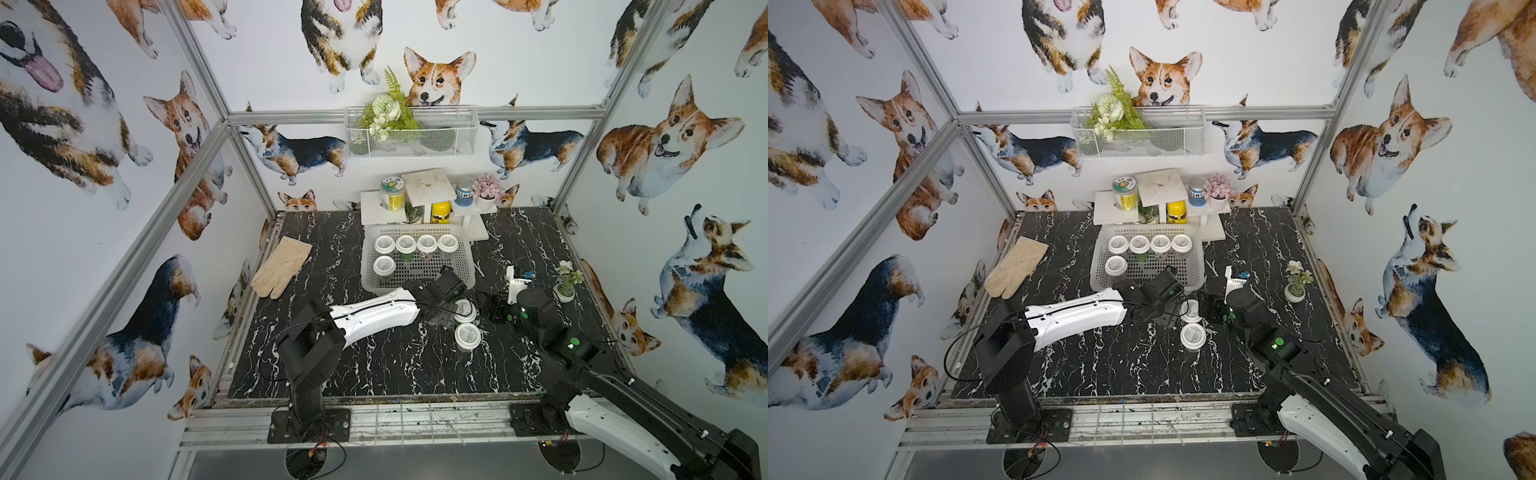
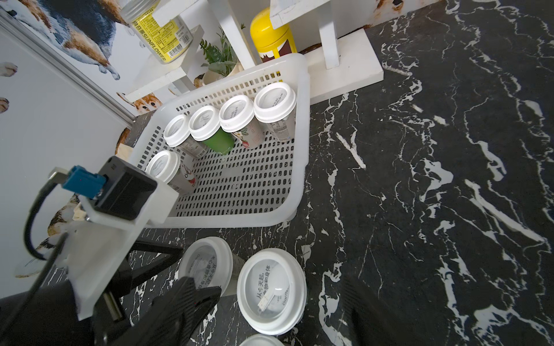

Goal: Put the yogurt in the basket
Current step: Pick up the yogurt from the center of the board.

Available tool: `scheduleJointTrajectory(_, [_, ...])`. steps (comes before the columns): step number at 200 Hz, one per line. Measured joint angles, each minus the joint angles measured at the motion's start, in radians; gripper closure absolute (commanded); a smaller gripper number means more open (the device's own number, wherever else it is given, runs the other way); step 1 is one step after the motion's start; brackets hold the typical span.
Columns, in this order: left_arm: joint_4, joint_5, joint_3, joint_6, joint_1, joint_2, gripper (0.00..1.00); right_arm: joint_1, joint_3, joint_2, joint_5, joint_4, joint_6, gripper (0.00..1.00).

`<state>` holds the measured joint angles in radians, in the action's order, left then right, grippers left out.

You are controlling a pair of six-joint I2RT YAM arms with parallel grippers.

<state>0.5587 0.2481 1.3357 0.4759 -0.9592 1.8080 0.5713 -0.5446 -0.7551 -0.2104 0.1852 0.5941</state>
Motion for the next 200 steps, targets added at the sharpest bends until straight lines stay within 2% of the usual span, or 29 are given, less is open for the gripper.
scheduleJointTrajectory(119, [-0.006, -0.016, -0.023, 0.0, 0.01, -0.02, 0.2, 0.0, 0.0, 0.001, 0.0, 0.0, 0.0, 0.18])
scheduleJointTrajectory(200, [-0.016, -0.036, -0.023, -0.004, 0.018, -0.02, 0.29, 0.0, 0.0, 0.0, 0.0, 0.0, 0.0, 0.18])
